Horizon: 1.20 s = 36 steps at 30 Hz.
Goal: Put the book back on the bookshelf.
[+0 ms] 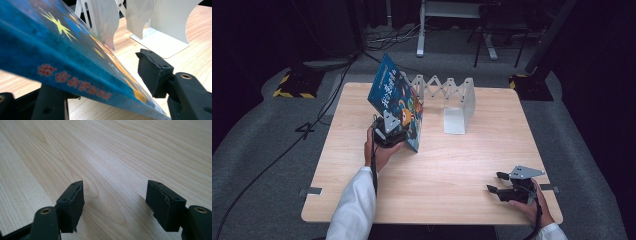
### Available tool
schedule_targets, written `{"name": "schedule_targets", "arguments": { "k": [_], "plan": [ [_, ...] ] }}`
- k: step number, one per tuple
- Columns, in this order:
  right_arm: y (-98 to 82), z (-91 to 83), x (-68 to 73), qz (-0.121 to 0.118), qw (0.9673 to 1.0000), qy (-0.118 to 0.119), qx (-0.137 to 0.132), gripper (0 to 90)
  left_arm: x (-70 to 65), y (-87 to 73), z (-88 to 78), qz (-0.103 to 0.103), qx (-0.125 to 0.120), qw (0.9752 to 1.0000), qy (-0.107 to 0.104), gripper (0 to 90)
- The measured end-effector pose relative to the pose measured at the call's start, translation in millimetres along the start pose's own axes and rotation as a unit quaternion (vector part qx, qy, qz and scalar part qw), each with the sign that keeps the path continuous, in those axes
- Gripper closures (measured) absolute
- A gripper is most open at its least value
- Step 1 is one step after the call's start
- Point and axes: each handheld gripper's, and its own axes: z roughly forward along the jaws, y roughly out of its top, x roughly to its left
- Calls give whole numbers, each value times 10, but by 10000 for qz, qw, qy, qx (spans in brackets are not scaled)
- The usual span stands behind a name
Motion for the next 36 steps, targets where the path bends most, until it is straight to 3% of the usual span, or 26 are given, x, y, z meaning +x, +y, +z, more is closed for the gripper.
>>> {"name": "schedule_targets", "arguments": {
  "k": [3, 19, 36],
  "plan": [
    [1, 2, 2, 7, 10000, -8, 9, 310, -9, -2, -11, 74, 116, 9999, -76, 389],
    [17, 3, -5, 79, 9999, -117, 80, 293, -19, -37, -138, 102, 225, 9987, -455, 263],
    [109, -75, 57, -113, 9991, -353, 190, 258, 18, -141, -334, 121, 425, 9964, -729, 188]
  ]
}}
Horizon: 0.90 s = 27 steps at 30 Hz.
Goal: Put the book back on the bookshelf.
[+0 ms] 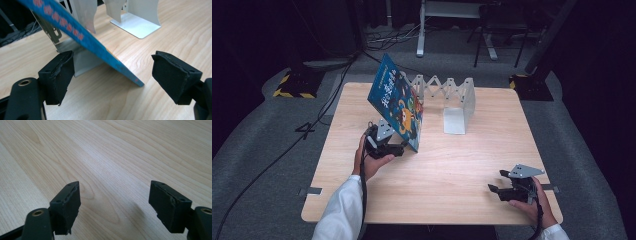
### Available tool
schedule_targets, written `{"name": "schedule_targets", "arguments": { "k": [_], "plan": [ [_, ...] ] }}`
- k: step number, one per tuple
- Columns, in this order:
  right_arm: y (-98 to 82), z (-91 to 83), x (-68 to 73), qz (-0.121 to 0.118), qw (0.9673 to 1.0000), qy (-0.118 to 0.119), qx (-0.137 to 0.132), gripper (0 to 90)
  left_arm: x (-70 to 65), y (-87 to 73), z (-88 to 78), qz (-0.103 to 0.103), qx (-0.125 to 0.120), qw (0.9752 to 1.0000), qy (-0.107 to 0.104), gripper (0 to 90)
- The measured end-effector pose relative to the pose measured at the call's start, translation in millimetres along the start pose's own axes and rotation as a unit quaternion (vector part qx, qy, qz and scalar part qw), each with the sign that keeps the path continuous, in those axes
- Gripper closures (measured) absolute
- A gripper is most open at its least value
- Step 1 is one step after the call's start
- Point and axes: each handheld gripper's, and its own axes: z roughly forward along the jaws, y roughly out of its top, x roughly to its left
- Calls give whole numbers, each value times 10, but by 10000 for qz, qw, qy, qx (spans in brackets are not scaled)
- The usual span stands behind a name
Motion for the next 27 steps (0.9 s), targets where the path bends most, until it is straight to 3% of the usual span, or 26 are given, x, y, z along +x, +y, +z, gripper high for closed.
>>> {"name": "schedule_targets", "arguments": {
  "k": [2, 5, 9, 12, 13, 15, 24, 27],
  "plan": [
    [6, -12, 0, -7, 10000, -54, 19, 243, -7, -13, -14, 19, 8, 10000, -3, 188],
    [12, -29, 0, -11, 10000, -80, 37, 237, -37, -52, -78, 203, 133, 9997, -83, 182],
    [33, -61, 18, -49, 9998, -201, -4, 233, -73, -120, -176, 355, 409, 9983, -226, 176],
    [55, -84, 32, -43, 9997, -251, -27, 230, -145, -232, -251, 660, 718, 9951, -185, 174],
    [55, -84, 32, -43, 9997, -251, -27, 230, -145, -232, -251, 660, 718, 9951, -185, 174],
    [32, -102, 55, -79, 9995, -292, 24, 230, -182, -319, -298, 809, 883, 9927, -135, 174],
    [-51, -189, 49, -135, 9988, -473, 37, 231, -264, -486, -445, 1119, 1088, 9877, 29, 176],
    [-89, -222, 24, -109, 9985, -545, 9, 231, -277, -539, -497, 1154, 1092, 9873, 89, 176]
  ]
}}
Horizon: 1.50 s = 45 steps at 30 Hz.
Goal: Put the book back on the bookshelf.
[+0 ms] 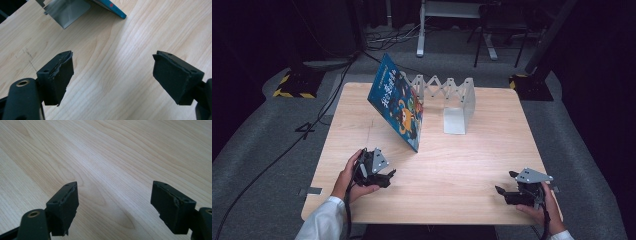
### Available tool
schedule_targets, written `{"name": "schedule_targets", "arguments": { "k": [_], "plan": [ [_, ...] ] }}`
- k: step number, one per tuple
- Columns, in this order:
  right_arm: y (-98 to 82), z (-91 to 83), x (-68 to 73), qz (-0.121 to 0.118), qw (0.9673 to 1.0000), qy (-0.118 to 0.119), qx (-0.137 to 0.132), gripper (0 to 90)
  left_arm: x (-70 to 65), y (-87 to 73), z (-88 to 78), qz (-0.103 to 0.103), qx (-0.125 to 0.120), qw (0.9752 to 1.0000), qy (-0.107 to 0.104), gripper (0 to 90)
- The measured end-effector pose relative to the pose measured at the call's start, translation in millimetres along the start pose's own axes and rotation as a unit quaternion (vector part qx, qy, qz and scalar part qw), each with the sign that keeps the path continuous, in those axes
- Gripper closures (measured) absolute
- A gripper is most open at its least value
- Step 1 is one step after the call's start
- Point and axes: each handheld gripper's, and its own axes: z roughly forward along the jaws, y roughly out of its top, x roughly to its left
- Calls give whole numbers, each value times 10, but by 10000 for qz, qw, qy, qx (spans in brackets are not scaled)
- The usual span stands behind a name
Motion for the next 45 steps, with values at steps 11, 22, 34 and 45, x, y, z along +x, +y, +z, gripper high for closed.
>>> {"name": "schedule_targets", "arguments": {
  "k": [11, 22, 34, 45],
  "plan": [
    [-162, -114, -97, 52, 9999, -142, -3, 227, 3, -261, -60, -36, 154, 9998, 82, 175],
    [-359, -163, -229, 359, 9988, -316, 45, 226, 130, -594, -176, -478, 218, 9986, 31, 175],
    [-539, -189, -398, 968, 9944, -430, 11, 202, 345, -941, -236, -1278, 305, 9911, -210, 173],
    [-546, -179, -435, 1146, 9926, -393, 66, 175, 416, -1089, -248, -1769, 308, 9831, -357, 170]
  ]
}}
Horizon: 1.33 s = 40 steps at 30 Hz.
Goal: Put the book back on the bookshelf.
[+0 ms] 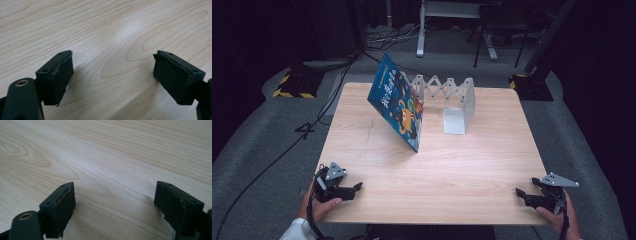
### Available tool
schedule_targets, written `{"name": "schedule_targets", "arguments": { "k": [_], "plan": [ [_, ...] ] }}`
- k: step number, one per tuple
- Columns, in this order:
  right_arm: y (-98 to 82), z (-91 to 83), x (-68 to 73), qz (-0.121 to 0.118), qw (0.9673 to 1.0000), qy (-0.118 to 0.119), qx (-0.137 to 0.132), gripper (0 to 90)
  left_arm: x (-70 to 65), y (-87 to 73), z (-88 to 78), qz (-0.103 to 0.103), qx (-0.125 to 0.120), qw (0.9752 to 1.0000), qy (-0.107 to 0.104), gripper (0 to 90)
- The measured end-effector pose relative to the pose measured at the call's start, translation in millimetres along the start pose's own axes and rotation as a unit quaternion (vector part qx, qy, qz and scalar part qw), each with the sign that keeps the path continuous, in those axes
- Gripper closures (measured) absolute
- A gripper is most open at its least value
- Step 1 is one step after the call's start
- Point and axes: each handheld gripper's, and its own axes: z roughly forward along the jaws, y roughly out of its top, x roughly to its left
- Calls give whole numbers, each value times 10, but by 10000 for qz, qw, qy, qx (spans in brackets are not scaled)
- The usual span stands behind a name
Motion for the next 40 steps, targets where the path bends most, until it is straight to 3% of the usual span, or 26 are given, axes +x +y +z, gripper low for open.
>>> {"name": "schedule_targets", "arguments": {
  "k": [40],
  "plan": [
    [-1, 0, -2, 46, 10000, -39, 1, 176, -1, 9, 9, -23, 19, 10000, 30, 159]
  ]
}}
